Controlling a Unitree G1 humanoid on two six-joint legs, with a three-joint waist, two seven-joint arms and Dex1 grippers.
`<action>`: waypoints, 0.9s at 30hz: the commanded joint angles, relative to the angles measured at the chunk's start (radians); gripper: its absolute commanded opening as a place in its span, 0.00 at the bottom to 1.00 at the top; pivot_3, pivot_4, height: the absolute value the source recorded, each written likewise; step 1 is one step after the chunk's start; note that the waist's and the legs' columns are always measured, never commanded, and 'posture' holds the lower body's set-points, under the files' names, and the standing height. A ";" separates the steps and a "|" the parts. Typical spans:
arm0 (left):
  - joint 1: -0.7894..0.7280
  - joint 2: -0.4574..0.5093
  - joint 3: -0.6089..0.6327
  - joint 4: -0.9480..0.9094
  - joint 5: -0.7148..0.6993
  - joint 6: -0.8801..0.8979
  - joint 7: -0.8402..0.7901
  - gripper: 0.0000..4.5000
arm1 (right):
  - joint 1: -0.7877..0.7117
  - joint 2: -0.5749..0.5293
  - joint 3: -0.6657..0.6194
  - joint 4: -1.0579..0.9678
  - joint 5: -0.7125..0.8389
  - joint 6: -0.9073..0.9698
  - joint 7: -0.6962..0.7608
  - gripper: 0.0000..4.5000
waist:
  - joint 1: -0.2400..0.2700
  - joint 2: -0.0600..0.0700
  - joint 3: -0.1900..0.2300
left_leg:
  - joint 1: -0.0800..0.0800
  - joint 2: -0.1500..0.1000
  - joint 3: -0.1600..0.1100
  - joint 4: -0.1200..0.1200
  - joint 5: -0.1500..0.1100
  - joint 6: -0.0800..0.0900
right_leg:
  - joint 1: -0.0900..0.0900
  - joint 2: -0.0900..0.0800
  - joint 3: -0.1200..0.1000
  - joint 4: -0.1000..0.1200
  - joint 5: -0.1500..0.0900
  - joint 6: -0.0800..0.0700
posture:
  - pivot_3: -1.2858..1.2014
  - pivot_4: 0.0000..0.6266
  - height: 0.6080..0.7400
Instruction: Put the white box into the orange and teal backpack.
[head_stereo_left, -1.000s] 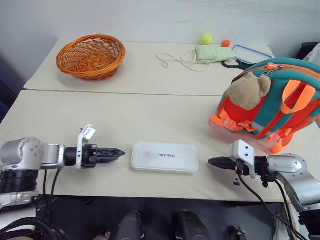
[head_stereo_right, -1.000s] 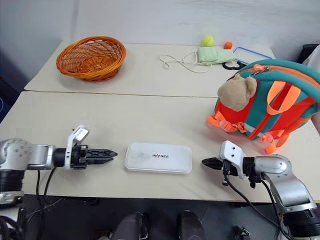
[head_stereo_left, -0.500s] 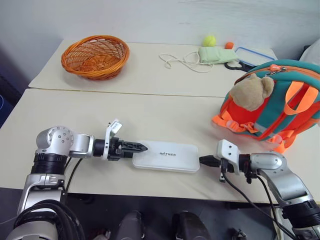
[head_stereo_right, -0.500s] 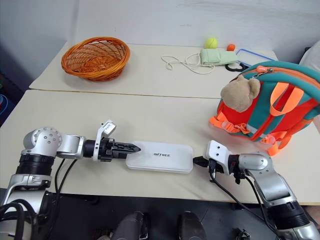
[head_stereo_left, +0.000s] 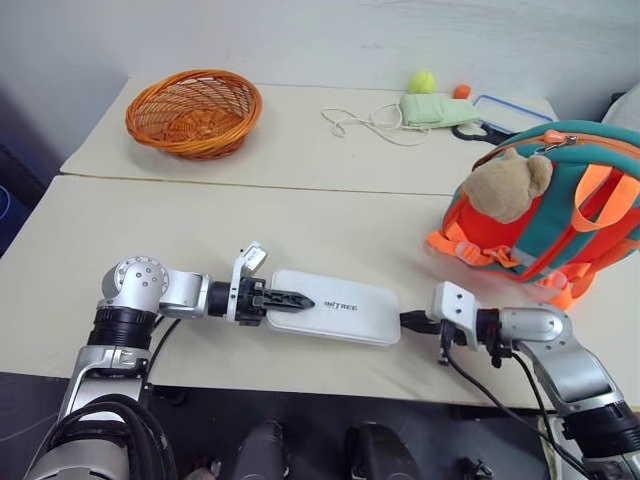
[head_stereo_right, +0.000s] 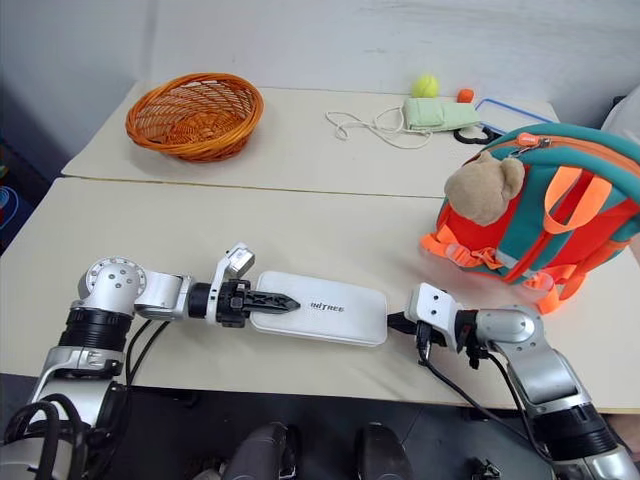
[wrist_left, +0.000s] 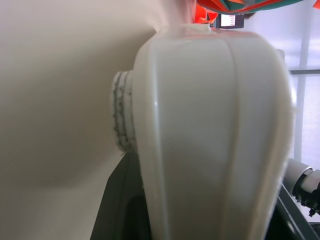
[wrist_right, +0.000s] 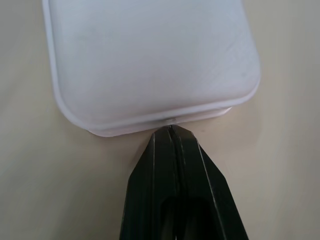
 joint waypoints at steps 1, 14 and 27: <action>0.050 -0.026 0.109 -0.137 -0.059 -0.010 0.004 0.28 | 0.067 0.002 -0.120 -0.081 0.130 0.014 0.002 0.08 | 0.001 0.000 0.000 | -0.001 0.000 0.000 0.000 0.000 0.000 | 0.000 0.000 0.000 0.000 0.000 0.000 | 0.52 0.24 1.00; 0.505 0.122 0.348 -0.616 0.160 -0.669 -0.482 0.28 | 0.439 0.105 -0.789 -0.050 0.265 -0.094 -0.270 1.00 | -0.002 0.003 0.001 | 0.001 0.001 0.002 -0.004 -0.001 -0.001 | 0.002 0.002 0.001 -0.006 0.000 0.000 | 0.52 0.24 1.00; 0.543 0.120 0.313 -0.619 0.176 -0.752 -0.546 0.28 | -0.048 -0.008 -0.525 0.079 0.426 0.140 -0.155 0.86 | -0.026 0.005 0.002 | 0.000 0.003 0.002 -0.005 -0.001 0.000 | 0.000 0.002 0.002 -0.004 0.000 0.000 | 0.52 0.24 1.00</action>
